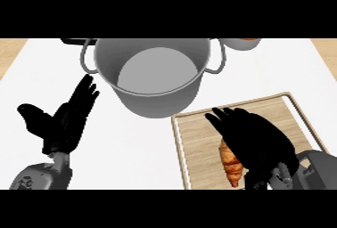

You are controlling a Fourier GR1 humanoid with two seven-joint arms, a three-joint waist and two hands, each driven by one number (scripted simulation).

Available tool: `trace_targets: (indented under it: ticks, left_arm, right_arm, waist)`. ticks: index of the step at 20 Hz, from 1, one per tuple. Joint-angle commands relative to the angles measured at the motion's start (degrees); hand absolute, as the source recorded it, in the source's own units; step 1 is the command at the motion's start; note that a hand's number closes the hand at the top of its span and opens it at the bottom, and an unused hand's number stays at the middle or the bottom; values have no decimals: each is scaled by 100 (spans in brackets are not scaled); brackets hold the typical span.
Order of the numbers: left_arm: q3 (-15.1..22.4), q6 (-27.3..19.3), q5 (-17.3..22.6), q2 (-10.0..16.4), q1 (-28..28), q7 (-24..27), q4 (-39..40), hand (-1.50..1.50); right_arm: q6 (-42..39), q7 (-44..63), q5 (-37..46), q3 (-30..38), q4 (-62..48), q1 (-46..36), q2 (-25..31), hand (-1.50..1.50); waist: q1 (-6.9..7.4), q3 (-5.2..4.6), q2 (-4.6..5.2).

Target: Pick the croissant from the tray and place it in the pot

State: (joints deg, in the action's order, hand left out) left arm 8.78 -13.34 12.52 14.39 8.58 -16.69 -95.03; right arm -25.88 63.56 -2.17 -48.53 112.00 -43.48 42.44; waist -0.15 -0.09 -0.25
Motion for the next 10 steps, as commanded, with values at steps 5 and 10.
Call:
trace_targets:
  ticks: [5,10]
  left_arm:
    - [-103,124,-50,20,-215,24,-223,0]
    - [-81,36,-128,-108,-164,-70,-168,0]
  right_arm:
    - [49,1338,725,-286,381,389,-778,-150]
    - [7,1205,1015,-352,-78,476,-950,-150]
  waist:
    - [1,3,1]
    - [-3,3,4]
